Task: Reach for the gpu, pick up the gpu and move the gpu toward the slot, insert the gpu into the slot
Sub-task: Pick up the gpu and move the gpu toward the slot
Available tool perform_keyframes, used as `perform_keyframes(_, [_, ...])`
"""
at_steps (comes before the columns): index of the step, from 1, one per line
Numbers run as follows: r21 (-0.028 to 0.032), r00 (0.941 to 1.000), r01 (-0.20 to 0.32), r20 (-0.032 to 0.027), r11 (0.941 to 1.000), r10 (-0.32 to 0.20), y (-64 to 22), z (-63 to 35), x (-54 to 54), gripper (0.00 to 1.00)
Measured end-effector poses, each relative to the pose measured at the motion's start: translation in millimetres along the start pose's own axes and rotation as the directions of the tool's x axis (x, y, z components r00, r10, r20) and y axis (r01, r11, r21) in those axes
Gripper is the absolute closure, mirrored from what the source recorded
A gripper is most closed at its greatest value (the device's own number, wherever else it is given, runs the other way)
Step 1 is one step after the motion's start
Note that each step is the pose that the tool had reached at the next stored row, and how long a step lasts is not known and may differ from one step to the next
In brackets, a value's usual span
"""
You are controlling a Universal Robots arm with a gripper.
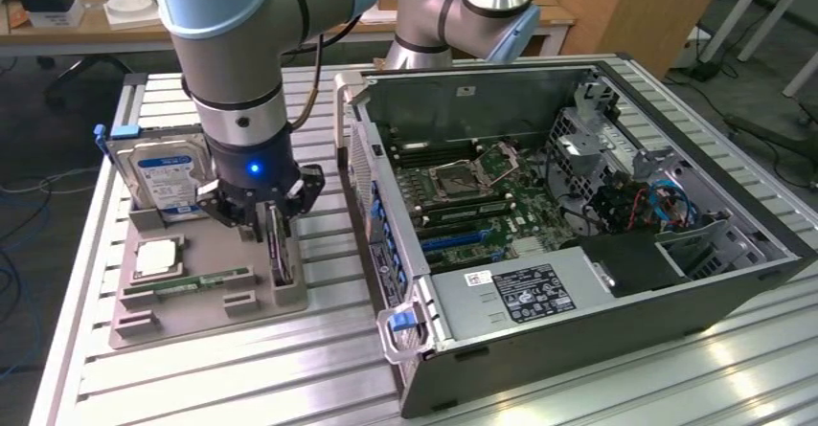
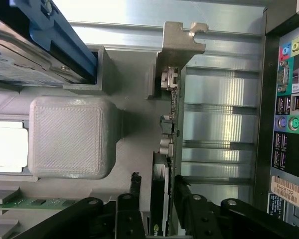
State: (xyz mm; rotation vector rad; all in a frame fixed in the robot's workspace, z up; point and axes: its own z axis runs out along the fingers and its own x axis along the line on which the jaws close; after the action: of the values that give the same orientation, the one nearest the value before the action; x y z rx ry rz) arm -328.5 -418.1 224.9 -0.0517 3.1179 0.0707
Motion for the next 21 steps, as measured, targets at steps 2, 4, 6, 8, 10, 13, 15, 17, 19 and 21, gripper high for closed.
perform_keyframes(2, [0.0, 1.0, 0.0, 0.0, 1.0, 0.0, 0.0, 0.0, 0.0, 0.62])
perform_keyframes(4, [-0.0001, 1.0, 0.0, 0.0, 1.0, 0.0, 0.0, 0.0, 0.0, 0.62])
perform_keyframes(6, [0.0, 1.0, 0.0, 0.0002, 1.0, 0.0, 0.0, 0.0, 0.0, 0.63])
perform_keyframes(8, [0.0, 1.0, 0.0, 0.0, 1.0, 0.0, 0.0, 0.0, 0.0, 0.7])
perform_keyframes(10, [0.0, 1.0, 0.0, 0.0, 1.0, 0.0, 0.0, 0.0, 0.0, 0.7])
perform_keyframes(13, [0.0, 1.0, 0.0, 0.0, 1.0, 0.0, 0.0, 0.0, 0.0, 0.7])
perform_keyframes(15, [0.0, 1.0, 0.0, 0.0, 1.0, 0.0, 0.0, 0.0, 0.0, 0.7])
perform_keyframes(17, [0.0, 1.0, 0.0, 0.0001, 1.0, 0.0, 0.0, 0.0, 0.0, 0.7])
perform_keyframes(19, [0.0, 1.0, 0.0, 0.0, 1.0, 0.0, 0.0, 0.0, 0.0, 0.71])
perform_keyframes(21, [0.0, 1.0, 0.0, 0.0, 1.0, 0.0, 0.0, 0.0, 0.0, 0.74])
